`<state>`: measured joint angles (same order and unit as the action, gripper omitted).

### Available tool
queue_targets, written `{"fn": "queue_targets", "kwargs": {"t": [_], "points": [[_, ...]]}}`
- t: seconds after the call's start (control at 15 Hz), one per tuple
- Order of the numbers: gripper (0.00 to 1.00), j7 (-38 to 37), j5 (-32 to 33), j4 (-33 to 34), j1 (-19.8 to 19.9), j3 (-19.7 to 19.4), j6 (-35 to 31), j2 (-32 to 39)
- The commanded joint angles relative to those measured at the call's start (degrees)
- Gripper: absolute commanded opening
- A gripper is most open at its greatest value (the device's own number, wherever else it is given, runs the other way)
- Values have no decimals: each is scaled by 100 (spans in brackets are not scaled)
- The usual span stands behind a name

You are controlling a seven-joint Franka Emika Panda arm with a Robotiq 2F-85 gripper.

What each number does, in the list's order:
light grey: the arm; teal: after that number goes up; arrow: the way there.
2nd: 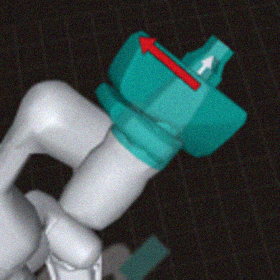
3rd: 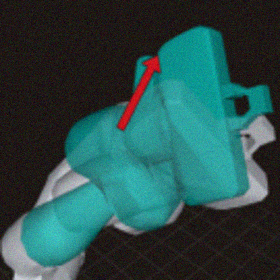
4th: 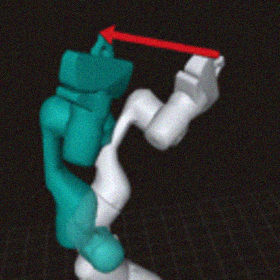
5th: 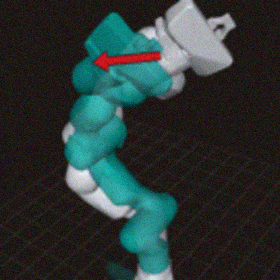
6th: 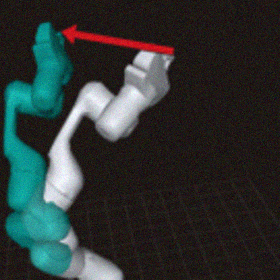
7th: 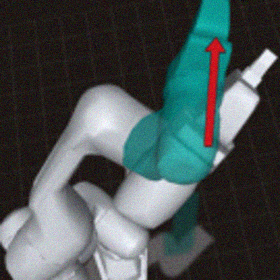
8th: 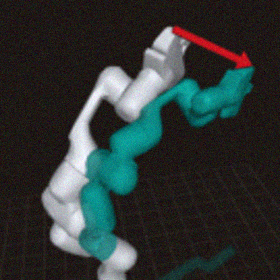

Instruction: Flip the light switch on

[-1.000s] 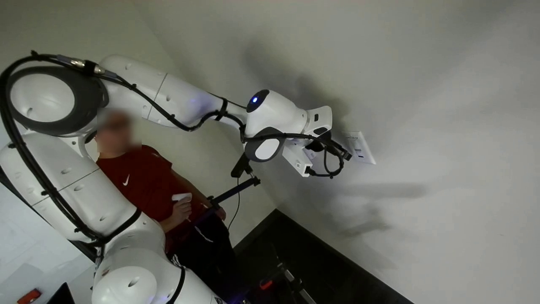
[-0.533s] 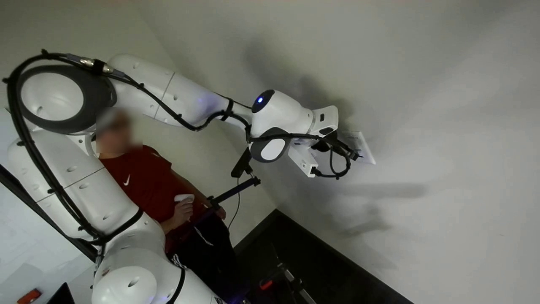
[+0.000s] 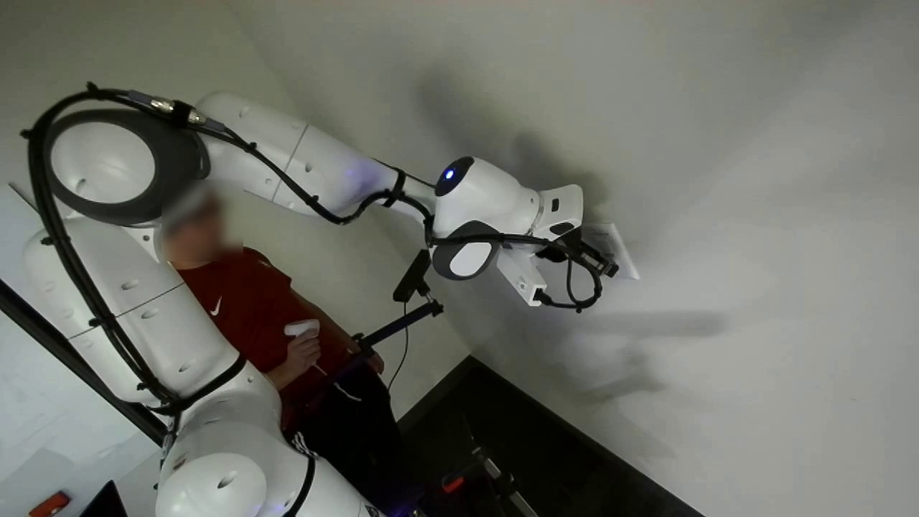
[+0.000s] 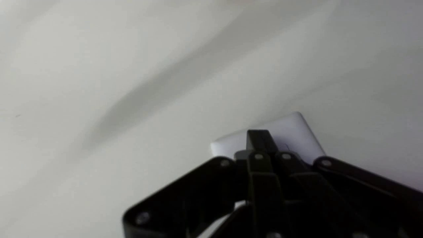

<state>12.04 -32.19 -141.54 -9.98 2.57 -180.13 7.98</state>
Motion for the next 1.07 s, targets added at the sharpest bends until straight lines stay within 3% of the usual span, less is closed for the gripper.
{"fn": "queue_targets", "kwargs": {"t": [0.0, 0.27, 0.4, 0.47, 0.67, 1.0], "points": [[0, 116, -438, 96, 143, 316, 185, -298], [0, 307, -1009, 35, 327, 642, 62, -526], [0, 679, -1754, 99, 450, 945, 247, -827], [0, 762, -1857, 43, 428, 882, 318, -921], [0, -90, -403, -804, 515, 405, 133, -1124], [0, -624, 1724, -1489, 985, -214, 876, -1717]]}}
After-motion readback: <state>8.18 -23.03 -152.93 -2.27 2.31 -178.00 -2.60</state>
